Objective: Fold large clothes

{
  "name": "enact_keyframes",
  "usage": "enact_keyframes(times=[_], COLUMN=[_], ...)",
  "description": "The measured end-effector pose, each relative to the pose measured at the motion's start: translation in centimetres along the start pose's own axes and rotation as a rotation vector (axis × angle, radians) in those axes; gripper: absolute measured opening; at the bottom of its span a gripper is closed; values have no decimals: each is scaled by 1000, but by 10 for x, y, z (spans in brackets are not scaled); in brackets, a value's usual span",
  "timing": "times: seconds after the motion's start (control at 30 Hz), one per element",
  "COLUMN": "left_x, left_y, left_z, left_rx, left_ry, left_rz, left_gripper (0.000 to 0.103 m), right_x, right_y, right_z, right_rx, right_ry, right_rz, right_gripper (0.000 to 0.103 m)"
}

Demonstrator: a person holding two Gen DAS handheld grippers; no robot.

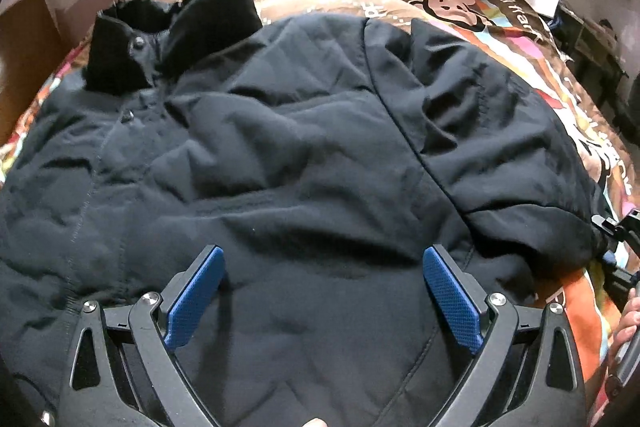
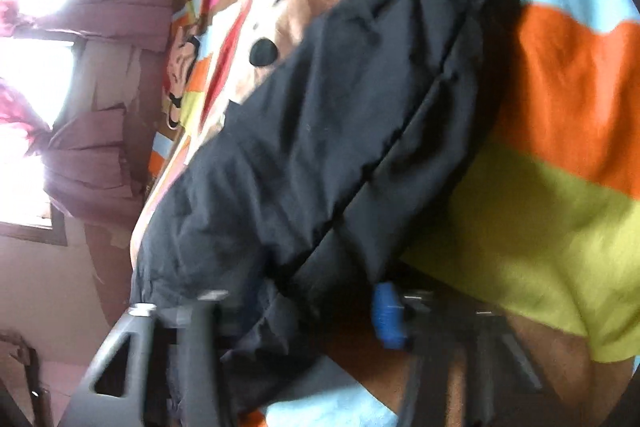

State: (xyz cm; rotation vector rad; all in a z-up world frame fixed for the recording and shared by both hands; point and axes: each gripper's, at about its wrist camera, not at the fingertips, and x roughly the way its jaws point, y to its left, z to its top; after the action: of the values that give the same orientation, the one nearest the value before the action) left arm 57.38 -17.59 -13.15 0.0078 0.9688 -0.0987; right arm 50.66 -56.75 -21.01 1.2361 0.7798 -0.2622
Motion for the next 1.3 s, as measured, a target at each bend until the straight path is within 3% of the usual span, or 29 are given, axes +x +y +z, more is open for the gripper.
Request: enact_keyframes(times=[0.13, 0.23, 0.4, 0.47, 0.6, 0.77, 0.97, 1.1, 1.3], left_x=[-6, -29, -65, -75, -91, -101, -118, -126, -130], left_y=[11, 24, 45, 55, 80, 119, 188, 225, 261], left_z=[1, -1, -10, -15, -23, -26, -41, -53, -66], left_rx=[-46, -47, -9, -8, -36, -88, -162, -190, -239], left_ry=[16, -18, -70, -75, -84, -69, -64, -55, -37], left_rz=[-6, -17, 49, 65, 85, 128, 178, 220, 211], left_gripper=[97, 97, 97, 97, 97, 97, 97, 97, 97], right_x=[-13, -27, -50, -57, -64, -55, -31, -3, 25], right_y=[19, 56, 128, 159, 205, 254, 295, 293, 261], right_z=[5, 6, -22, -39, -71, -118, -234, -314, -385], right_rx=[-91, -327, -727, -836, -937, -1002, -1352, -1649, -1914], right_ry=[-65, -125, -273, -341, -406, -385, -328, -257, -91], right_rz=[0, -85, -195, -195, -123, -1, 64, 66, 36], right_gripper=[13, 12, 10, 10, 9, 9, 9, 9, 9])
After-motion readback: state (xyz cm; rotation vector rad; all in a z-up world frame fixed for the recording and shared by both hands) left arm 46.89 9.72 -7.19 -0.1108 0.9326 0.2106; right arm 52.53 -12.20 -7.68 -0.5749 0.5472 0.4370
